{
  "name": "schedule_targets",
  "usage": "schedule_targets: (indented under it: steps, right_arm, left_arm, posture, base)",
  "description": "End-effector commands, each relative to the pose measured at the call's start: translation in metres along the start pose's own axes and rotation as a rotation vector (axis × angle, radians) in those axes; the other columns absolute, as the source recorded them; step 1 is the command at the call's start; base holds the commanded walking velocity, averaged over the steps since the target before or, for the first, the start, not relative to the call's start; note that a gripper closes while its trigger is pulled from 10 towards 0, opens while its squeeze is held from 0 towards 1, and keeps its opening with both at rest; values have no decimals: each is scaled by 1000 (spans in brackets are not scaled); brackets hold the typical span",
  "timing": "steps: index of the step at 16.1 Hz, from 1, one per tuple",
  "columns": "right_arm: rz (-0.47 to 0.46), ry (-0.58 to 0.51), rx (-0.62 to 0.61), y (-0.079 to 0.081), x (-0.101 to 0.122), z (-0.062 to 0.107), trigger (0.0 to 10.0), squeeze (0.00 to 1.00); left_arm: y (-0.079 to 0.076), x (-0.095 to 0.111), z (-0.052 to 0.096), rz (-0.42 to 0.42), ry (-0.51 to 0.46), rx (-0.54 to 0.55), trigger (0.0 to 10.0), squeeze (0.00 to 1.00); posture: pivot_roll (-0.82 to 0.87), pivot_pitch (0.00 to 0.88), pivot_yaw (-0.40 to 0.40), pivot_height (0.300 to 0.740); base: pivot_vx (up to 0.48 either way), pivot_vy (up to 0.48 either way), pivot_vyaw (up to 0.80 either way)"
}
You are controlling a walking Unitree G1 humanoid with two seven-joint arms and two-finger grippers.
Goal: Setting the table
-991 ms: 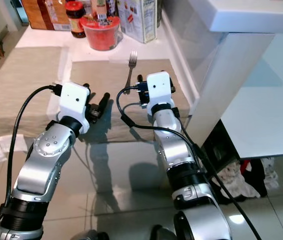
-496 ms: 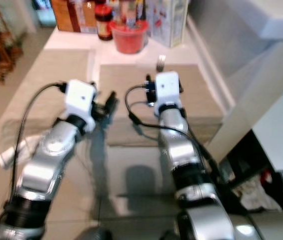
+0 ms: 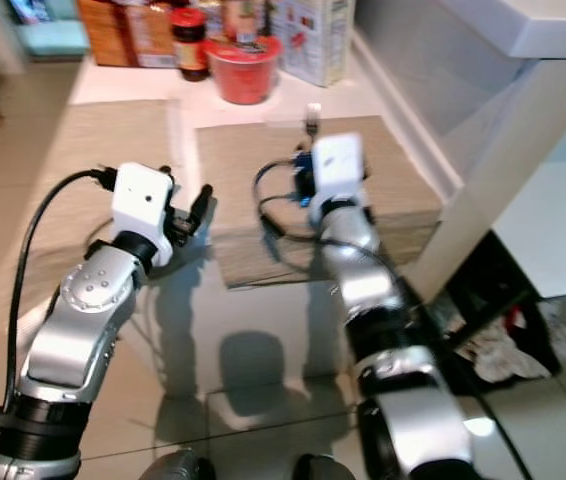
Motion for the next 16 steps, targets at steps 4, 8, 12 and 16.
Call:
schedule_targets:
  steps: [4, 8, 12, 16]
  right_arm:
    - [-36, 11, -115, -38, 10, -19, 10000, 0]
    - [-54, 69, -163, -59, 14, -33, 10000, 0]
    - [-54, 96, -164, -62, 22, -43, 10000, 0]
    - [-75, 85, -118, -50, 31, -48, 10000, 0]
  left_arm:
    - [-12, 7, 8, -35, -22, -64, 10000, 0]
    - [-15, 18, 18, -67, -58, -112, 10000, 0]
    - [-8, 18, 26, -84, -39, -83, 10000, 0]
    - [-8, 17, 28, -80, -30, -69, 10000, 0]
  posture:
    - [147, 81, 16, 740]
    - [194, 86, 11, 740]
    - [238, 98, -10, 740]
    - [249, 103, -28, 740]
  base:
    - [0, 0, 0]
    - [0, 0, 0]
    - [0, 0, 0]
    - [0, 0, 0]
Point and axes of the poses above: a point about 5 cm out from each wrist's last joint towards the gripper, its own z axis pointing back from the gripper into the wrist, its own x axis along the axis of the wrist's last joint, y = z × x, the point moved 6 cm from there along -z, pointing out of the wrist towards the gripper, and after that the axes turned 5 degrees about -z, right-handed, at the moved point
